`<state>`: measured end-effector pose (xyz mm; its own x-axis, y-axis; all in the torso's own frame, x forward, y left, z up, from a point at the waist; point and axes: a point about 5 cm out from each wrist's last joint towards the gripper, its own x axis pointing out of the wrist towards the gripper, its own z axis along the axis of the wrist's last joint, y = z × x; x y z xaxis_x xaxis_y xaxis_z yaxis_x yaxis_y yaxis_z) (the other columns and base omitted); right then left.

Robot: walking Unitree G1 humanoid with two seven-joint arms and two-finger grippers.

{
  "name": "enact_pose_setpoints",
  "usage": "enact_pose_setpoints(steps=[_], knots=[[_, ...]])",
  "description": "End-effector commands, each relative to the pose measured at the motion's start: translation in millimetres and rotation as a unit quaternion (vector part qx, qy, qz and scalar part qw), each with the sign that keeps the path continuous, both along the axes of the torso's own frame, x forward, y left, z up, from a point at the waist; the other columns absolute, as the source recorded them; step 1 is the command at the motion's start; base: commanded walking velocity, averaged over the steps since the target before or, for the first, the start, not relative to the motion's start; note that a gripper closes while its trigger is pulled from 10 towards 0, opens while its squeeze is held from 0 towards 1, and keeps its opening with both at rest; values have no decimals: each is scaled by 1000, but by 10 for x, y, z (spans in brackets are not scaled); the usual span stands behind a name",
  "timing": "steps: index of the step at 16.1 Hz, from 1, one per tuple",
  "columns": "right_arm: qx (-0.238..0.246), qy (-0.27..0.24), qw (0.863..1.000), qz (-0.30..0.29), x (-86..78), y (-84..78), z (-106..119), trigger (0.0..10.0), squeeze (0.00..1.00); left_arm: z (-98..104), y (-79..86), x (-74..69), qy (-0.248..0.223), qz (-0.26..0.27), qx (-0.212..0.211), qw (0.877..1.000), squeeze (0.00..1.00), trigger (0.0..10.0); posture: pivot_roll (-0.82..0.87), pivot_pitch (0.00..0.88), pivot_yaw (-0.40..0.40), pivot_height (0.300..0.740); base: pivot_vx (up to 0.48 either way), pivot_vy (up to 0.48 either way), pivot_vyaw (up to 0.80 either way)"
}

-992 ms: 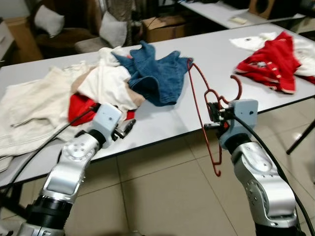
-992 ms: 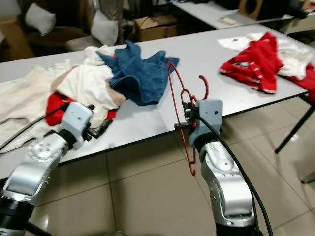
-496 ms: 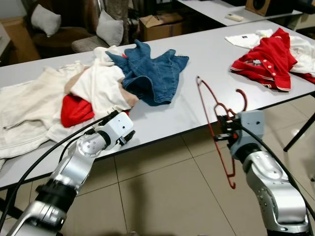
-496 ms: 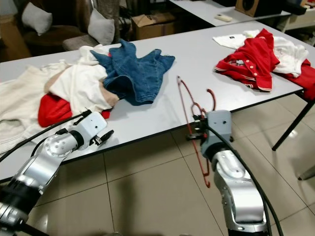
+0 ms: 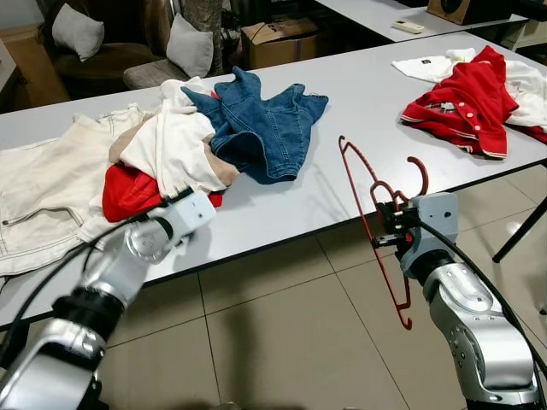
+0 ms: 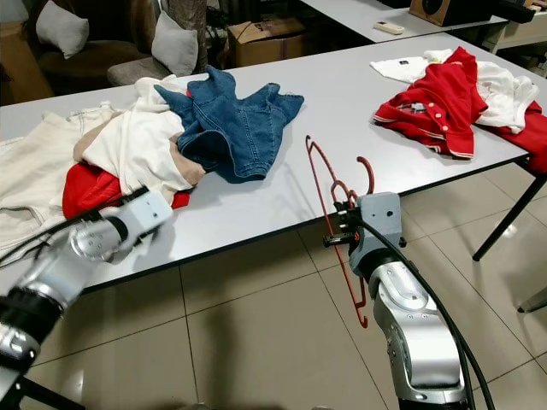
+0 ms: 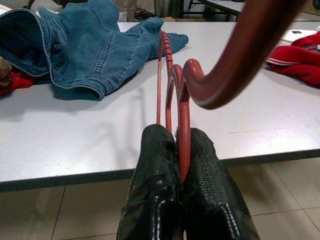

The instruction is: Hang hanger

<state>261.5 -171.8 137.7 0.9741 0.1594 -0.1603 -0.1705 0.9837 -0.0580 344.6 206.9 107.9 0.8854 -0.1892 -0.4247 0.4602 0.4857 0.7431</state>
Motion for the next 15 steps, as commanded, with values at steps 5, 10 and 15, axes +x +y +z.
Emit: enact_pose_setpoints(steps=[5,10,15], knots=[[-2,3,1000,12,9,23,-20,10000,0,-149,68,12,41,-10,41,998,0,1686,-122,0,69,740,0,0,0],[-3,1,1000,11,7,23,-24,10000,0,-192,180,52,64,20,82,994,0,3412,-125,0,76,740,0,0,0],[-4,1,1000,12,5,23,-26,10000,0,-223,177,48,86,19,58,994,0,0,-123,0,74,740,0,0,0]])
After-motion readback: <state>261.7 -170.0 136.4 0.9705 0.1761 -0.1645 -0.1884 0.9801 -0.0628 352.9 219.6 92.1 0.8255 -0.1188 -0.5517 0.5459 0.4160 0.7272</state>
